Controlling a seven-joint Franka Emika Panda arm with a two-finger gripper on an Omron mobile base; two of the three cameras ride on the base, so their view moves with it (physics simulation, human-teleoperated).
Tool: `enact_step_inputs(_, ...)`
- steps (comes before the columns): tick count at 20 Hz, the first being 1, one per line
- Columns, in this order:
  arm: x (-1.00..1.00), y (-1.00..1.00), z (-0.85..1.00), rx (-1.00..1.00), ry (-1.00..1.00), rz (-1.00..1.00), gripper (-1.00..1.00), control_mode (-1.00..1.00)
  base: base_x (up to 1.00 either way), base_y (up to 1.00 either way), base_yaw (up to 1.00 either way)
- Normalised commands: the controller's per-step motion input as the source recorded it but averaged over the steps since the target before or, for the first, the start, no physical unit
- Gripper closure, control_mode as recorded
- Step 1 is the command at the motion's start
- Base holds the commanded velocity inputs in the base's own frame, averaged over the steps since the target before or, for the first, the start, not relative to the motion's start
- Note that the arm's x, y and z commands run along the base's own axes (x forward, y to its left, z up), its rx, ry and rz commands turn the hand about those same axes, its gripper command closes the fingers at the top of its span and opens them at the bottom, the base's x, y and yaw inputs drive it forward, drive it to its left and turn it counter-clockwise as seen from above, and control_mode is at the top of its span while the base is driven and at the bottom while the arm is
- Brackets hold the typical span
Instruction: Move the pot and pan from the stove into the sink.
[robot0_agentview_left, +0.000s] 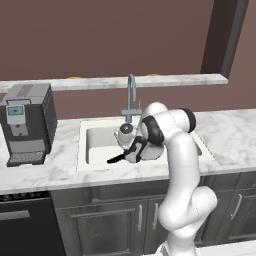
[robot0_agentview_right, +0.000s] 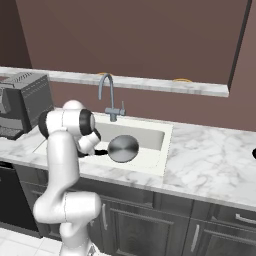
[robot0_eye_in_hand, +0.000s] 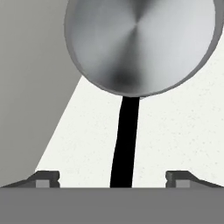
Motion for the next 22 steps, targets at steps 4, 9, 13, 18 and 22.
enact_step_inputs(4, 0.02, 0.0, 0.56, 0.03, 0.0, -0.02, -1.0, -1.0, 0.0, 0.0, 0.0)
enact_step_inputs(9, -0.01, 0.0, 0.74, 0.04, 0.02, 0.0, -1.0, -1.0, 0.0, 0.0, 0.0)
enact_step_inputs(13, -0.28, -0.02, 0.75, 0.03, 0.02, 0.0, -1.0, -1.0, 0.0, 0.0, 0.0)
enact_step_inputs(18, -0.59, -0.1, 0.78, 0.03, 0.03, 0.0, -1.0, -1.0, 0.0, 0.0, 0.0)
enact_step_inputs(22, -0.75, -0.17, 0.82, 0.03, 0.03, 0.0, -1.0, -1.0, 0.0, 0.0, 0.0)
